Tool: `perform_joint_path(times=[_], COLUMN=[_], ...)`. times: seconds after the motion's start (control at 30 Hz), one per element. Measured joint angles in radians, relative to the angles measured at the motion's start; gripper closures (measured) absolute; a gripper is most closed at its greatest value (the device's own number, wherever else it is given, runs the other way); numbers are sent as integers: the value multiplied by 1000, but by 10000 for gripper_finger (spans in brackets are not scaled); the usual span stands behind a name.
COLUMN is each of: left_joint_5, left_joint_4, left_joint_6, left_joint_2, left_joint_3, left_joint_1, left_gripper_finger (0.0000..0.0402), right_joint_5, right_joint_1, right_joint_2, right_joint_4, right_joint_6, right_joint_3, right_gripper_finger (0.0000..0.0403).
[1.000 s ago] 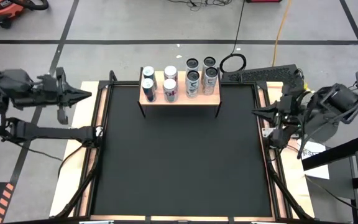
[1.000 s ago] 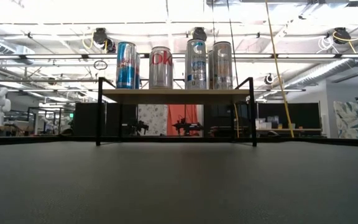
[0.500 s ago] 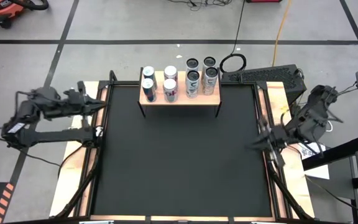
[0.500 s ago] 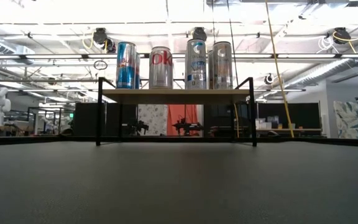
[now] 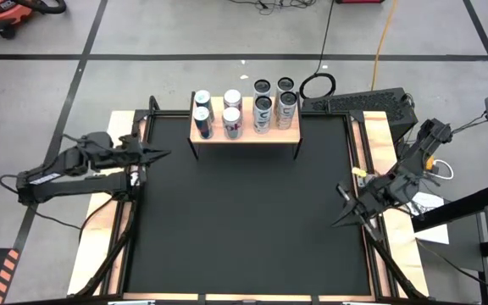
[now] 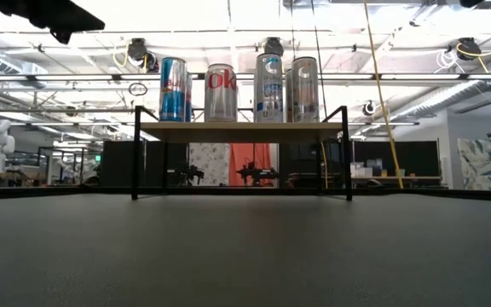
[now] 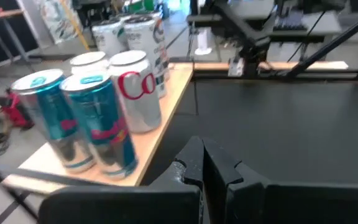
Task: Place canned beverage on shelf
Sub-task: Return to Home Position
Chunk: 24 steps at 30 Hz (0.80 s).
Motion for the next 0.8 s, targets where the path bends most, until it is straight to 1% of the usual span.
perform_joint_path(times=[0.13, 0.27, 0.63, 0.8], left_joint_5=[43, 50, 76, 76], left_joint_4=[118, 220, 384, 475], left_joint_6=[0, -17, -45, -52], left_joint_2=[-44, -71, -84, -84], left_joint_3=[-97, -171, -348, -431], left_joint_1=[0, 0, 0, 0], left_gripper_finger=[401, 401, 401, 401], right_joint_5=[-116, -232, -238, -237], right_joint_1=[0, 0, 0, 0], right_joint_2=[-24, -45, -77, -77], right_joint_4=[168, 304, 509, 563], right_joint_6=[-41, -94, -108, -108], right_joint_3=[-108, -196, -402, -452], right_gripper_finger=[403, 403, 403, 403])
